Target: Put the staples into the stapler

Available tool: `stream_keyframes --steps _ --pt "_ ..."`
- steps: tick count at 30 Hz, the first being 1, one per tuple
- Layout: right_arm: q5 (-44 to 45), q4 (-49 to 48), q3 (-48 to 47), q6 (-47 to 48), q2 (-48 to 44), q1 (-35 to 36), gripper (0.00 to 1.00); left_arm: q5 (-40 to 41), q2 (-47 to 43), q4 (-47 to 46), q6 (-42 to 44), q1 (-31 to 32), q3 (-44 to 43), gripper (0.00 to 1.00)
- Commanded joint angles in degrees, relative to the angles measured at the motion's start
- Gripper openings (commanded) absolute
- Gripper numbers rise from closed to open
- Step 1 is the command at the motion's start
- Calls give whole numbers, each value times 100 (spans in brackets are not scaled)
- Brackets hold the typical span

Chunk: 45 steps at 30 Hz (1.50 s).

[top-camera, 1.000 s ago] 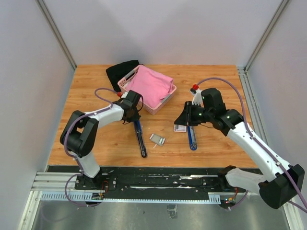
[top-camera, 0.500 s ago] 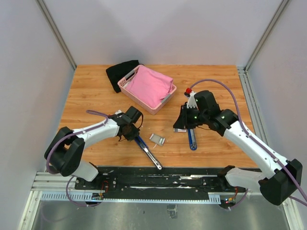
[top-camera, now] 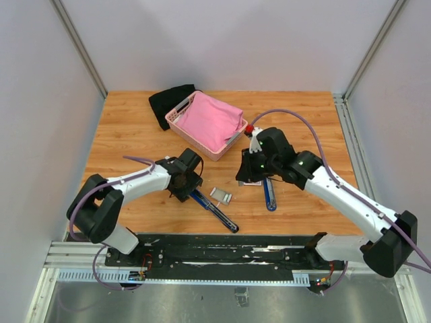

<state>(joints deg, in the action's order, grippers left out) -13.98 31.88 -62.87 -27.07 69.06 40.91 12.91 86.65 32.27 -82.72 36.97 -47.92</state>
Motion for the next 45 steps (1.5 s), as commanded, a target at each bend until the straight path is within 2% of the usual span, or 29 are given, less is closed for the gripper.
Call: stream_keyframes --steps 1,6,9,11,15,19,23,33,45 --pt "624 148 -494 482 393 384 8 216 -109 105 298 38 -123 72" --pt "858 -6 -869 779 964 787 8 733 -547 192 1124 -33 -268 87" --pt "925 -225 -1016 871 1343 1007 8 849 -994 162 1903 -445 -189 92" --pt "1015 -398 -1128 956 1598 1169 8 662 -1367 -245 2589 -891 48 95" --pt "1363 -692 -1365 1159 2213 1508 8 -210 -2092 -1145 3679 -1792 716 96" --pt "1630 -819 -1669 1306 2808 1714 8 -1157 -2174 -1575 4382 -2405 880 97" --pt "1783 -1185 -1793 1439 3229 1831 8 -1605 -2130 -1801 4490 -2587 1031 96" --pt "1993 -2030 -1687 1722 3811 2042 8 -1679 -2204 -2063 4442 -2598 1253 97" --pt "1827 -2146 -1788 1795 4207 2158 8 -1795 -2294 -2230 4266 -2599 1531 96"
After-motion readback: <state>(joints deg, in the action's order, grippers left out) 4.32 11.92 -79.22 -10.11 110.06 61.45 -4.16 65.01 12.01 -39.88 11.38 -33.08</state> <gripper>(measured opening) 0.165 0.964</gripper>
